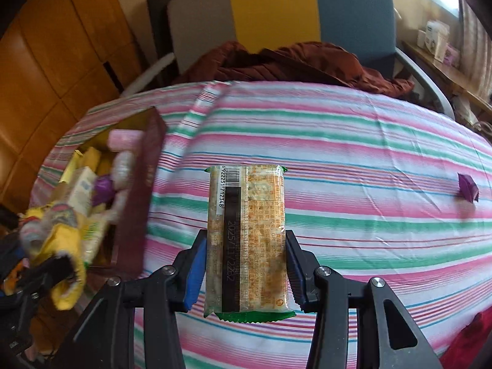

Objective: Organize objects
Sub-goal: 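Drop the plush toy into the tray with the left tool while the right tool places the cracker packet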

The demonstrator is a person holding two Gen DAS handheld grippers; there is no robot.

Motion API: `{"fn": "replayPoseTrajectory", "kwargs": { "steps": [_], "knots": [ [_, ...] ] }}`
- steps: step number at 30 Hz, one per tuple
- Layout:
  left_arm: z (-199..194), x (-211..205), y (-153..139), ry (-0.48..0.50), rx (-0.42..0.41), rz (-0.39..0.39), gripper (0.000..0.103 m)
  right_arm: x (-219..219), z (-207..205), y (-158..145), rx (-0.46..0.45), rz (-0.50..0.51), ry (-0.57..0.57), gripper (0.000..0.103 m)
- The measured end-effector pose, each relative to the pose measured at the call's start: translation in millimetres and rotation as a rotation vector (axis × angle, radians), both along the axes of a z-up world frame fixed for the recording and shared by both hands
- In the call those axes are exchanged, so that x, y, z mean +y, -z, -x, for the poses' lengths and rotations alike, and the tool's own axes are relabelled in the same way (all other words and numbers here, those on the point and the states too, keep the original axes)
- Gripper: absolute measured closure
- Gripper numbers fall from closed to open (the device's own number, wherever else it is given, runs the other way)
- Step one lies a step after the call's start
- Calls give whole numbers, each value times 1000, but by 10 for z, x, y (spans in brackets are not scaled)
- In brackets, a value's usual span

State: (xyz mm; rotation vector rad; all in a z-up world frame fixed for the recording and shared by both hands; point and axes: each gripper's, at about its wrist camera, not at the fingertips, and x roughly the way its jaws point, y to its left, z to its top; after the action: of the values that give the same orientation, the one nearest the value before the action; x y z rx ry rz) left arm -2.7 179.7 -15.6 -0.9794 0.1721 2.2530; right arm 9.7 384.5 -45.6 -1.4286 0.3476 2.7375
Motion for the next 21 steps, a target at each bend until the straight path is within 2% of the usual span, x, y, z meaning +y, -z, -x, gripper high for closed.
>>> {"fn": "replayPoseTrajectory", "kwargs": {
  "steps": [8,15,21],
  "knots": [
    [174,-746,-100,-181,2,-51,57,-595,86,-246,63,17,-129,56],
    [284,-1519,-52,-379,1,-47,57,-1146,275,-289,79,22,-239,56],
    [317,-1774,-34,-452,7,-32,57,-1516,453,-214,62,-11,-302,56]
  ]
}}
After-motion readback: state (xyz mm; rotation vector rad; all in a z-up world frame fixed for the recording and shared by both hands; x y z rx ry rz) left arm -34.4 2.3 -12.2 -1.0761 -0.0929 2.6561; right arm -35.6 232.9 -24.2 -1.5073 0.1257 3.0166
